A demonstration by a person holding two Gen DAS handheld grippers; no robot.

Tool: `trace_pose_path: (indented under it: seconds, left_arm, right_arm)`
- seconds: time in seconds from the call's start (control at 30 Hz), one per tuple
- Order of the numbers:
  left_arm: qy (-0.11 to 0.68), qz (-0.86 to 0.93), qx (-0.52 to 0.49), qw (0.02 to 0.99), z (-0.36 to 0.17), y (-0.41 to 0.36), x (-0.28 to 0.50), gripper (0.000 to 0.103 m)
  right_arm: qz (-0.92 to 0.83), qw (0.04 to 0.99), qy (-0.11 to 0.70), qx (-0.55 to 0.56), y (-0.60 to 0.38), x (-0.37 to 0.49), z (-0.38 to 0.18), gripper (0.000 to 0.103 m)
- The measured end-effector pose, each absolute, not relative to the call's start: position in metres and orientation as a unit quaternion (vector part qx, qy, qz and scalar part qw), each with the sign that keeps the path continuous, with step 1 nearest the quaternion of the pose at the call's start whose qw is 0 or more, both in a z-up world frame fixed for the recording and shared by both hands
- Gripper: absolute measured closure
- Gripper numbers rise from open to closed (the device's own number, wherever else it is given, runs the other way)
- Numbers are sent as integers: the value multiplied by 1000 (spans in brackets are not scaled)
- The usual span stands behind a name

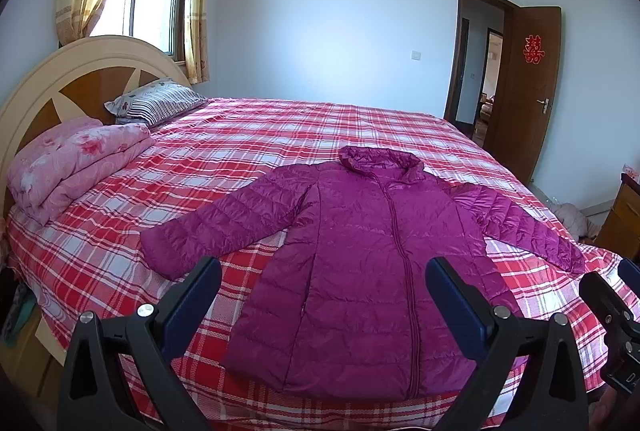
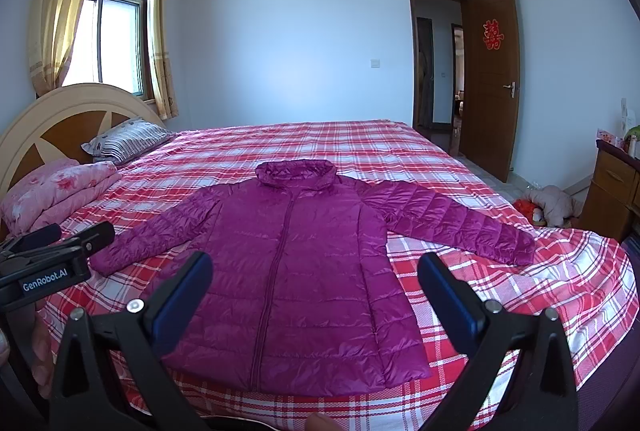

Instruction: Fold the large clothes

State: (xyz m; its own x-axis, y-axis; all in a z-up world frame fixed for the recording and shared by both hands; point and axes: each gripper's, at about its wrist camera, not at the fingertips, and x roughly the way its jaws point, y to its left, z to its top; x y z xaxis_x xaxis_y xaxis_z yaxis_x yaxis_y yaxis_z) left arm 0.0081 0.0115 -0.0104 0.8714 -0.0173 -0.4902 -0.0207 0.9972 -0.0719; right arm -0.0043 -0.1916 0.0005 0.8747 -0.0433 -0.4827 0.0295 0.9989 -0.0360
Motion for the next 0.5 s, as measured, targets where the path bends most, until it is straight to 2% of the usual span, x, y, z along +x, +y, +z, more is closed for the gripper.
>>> trace_pose_path:
  seconds: [0.3, 0.5]
  left_arm:
    - [272, -17, -33, 962, -19, 8, 19, 1]
    - [304, -45, -25, 951, -49, 2, 47, 1]
  right_arm:
    - [5, 969, 246, 0, -197, -2, -5, 0]
    - [30, 956, 283, 64, -232, 25, -34, 0]
